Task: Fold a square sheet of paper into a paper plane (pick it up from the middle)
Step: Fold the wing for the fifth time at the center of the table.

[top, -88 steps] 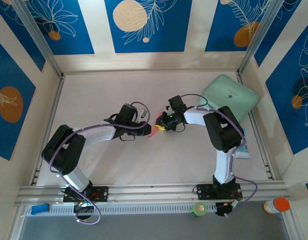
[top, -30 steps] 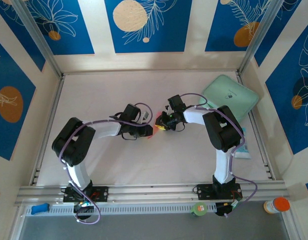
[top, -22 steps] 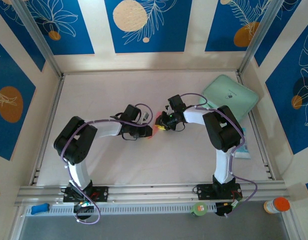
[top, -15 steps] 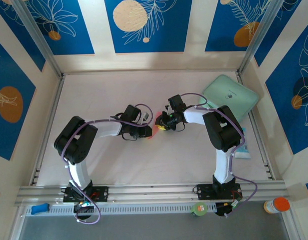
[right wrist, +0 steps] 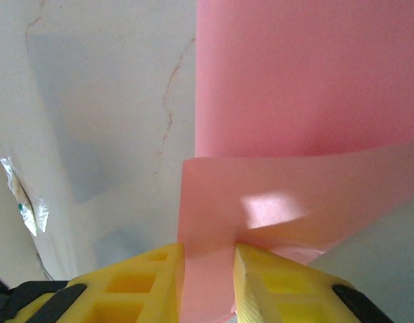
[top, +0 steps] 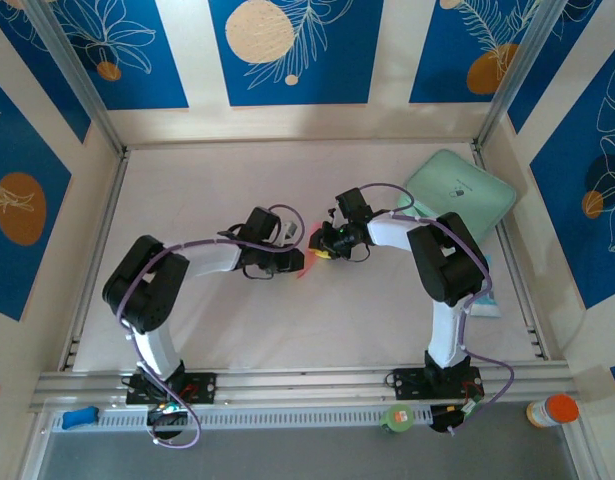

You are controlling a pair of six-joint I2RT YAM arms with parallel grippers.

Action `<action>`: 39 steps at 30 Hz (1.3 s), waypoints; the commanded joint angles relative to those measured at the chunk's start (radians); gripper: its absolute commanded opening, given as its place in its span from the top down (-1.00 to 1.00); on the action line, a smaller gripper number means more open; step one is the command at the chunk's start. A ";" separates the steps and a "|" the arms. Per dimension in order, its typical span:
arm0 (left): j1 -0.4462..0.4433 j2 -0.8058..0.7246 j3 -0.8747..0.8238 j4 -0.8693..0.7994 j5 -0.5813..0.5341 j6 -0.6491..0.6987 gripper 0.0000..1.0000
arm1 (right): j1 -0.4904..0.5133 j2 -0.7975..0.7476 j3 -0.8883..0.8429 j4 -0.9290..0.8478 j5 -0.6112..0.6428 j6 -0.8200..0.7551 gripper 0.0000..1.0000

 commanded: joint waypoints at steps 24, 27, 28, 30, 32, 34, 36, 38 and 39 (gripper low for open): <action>0.004 0.063 0.015 0.045 0.048 0.000 0.57 | 0.015 -0.020 0.018 -0.030 0.000 -0.017 0.49; 0.003 0.069 0.010 0.039 0.050 0.000 0.57 | 0.015 -0.020 0.018 -0.030 -0.001 -0.017 0.49; 0.003 0.071 0.008 0.037 0.050 0.003 0.57 | 0.015 -0.019 0.018 -0.030 -0.001 -0.017 0.49; 0.003 0.074 0.006 0.035 0.052 0.003 0.57 | 0.015 -0.019 0.018 -0.029 0.000 -0.017 0.49; 0.003 0.076 0.005 0.036 0.053 0.006 0.61 | 0.015 -0.019 0.018 -0.029 0.000 -0.016 0.48; 0.003 0.077 0.005 0.034 0.051 0.008 0.65 | 0.015 -0.021 0.018 -0.028 0.000 -0.016 0.48; 0.002 0.080 0.003 0.037 0.053 0.008 0.67 | 0.015 -0.024 0.020 -0.026 -0.001 -0.017 0.49; 0.003 0.085 -0.003 0.037 0.053 0.009 0.71 | 0.015 -0.030 0.018 -0.020 -0.004 -0.019 0.49; 0.001 0.085 -0.007 0.037 0.050 0.009 0.74 | 0.015 -0.033 0.015 -0.013 -0.006 -0.020 0.48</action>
